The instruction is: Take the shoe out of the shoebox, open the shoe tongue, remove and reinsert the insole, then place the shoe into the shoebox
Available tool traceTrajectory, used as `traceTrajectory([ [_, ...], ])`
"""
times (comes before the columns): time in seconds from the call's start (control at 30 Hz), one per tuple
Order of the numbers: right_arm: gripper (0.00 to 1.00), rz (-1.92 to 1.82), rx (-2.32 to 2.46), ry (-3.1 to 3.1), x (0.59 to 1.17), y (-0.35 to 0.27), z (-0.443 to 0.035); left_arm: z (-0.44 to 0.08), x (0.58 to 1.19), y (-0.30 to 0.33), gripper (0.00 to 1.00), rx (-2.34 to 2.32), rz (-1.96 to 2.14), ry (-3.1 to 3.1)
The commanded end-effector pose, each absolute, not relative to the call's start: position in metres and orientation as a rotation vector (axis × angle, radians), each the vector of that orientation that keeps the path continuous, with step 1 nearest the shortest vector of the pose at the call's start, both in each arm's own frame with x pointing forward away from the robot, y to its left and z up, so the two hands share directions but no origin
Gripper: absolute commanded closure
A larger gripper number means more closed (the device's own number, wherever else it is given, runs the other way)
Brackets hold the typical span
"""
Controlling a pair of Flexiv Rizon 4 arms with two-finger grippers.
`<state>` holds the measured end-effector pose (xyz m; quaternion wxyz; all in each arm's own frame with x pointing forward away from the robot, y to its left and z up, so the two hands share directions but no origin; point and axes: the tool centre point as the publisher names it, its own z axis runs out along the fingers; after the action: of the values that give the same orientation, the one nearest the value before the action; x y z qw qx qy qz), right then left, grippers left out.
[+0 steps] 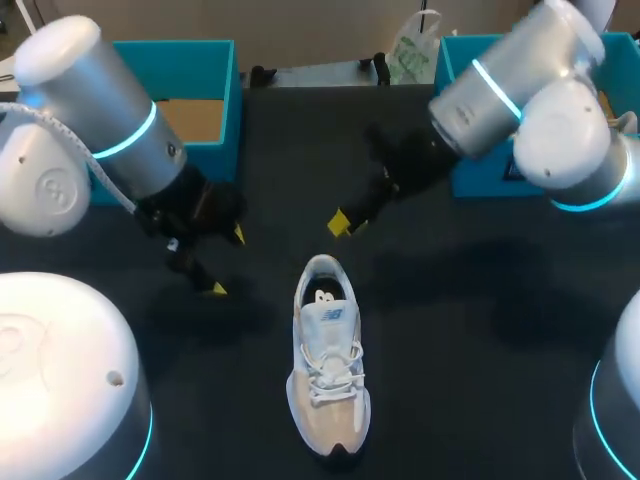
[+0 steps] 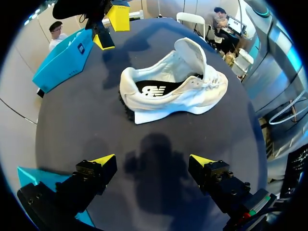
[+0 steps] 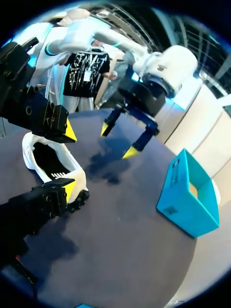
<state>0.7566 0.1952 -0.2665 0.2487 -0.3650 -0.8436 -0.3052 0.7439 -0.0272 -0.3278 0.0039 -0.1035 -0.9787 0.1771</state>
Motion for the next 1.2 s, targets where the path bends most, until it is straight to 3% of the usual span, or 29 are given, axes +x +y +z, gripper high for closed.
traceTrajectory([
  [0.03, 0.56, -0.47, -1.022, -2.407, 0.762, 0.195, -0.247, -0.315, 0.749, -0.01, 0.0, -0.309, 0.533, -3.075],
  [0.2, 0.76, -0.428, -1.205, -2.437, 0.767, 0.189, -0.235, -0.307, 0.765, 0.008, 0.0, -0.298, 0.464, -3.087],
  [0.3, 0.99, -0.41, -1.264, -2.442, 0.769, 0.187, -0.23, -0.301, 0.776, 0.02, 0.0, -0.307, 0.434, -3.092],
  [0.57, 1.0, -0.42, -1.54, -2.463, 0.763, 0.185, -0.218, -0.283, 0.803, 0.043, 0.0, -0.339, 0.433, -3.098],
  [1.03, 1.0, -0.42, -1.54, -2.463, 0.763, 0.185, -0.218, -0.283, 0.803, 0.043, 0.0, -0.339, 0.433, -3.098],
  [1.2, 1.0, -0.391, -1.743, -2.456, 0.75, 0.207, -0.22, -0.279, 0.821, 0.053, 0.0, -0.481, 0.4, -3.096],
])
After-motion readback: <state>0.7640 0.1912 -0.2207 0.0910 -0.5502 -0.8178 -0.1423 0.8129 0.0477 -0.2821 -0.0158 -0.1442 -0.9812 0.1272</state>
